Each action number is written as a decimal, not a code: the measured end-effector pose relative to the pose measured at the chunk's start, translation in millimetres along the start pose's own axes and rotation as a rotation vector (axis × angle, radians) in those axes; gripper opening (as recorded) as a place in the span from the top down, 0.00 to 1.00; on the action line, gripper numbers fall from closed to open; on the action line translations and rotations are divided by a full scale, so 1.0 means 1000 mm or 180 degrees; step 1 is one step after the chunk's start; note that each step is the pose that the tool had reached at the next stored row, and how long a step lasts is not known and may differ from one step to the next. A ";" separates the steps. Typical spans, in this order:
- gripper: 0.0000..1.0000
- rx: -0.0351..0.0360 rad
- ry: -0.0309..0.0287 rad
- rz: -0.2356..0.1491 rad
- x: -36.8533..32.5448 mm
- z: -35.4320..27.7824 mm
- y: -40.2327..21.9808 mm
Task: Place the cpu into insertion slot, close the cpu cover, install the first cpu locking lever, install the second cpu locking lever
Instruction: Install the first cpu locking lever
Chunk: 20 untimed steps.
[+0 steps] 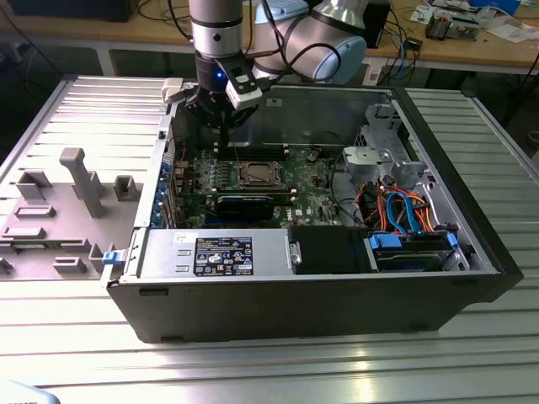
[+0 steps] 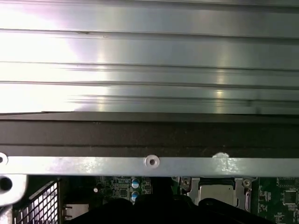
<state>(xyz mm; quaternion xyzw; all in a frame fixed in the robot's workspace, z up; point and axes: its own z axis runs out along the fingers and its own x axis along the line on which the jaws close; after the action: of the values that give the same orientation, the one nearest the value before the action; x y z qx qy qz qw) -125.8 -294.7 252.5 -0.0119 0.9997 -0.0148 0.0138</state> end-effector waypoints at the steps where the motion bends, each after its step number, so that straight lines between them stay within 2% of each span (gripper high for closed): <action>1: 0.89 0.0000 0.0000 -0.0001 -0.0003 -0.0009 0.0000; 16: 0.89 0.0000 0.0006 -0.0011 -0.0103 -0.0019 -0.0003; 20: 0.89 -0.0001 0.0014 -0.0011 -0.0158 -0.0018 -0.0004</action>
<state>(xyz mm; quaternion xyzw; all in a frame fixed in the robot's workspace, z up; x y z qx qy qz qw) -110.1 -294.6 254.8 -0.0136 0.9997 -0.0148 0.0117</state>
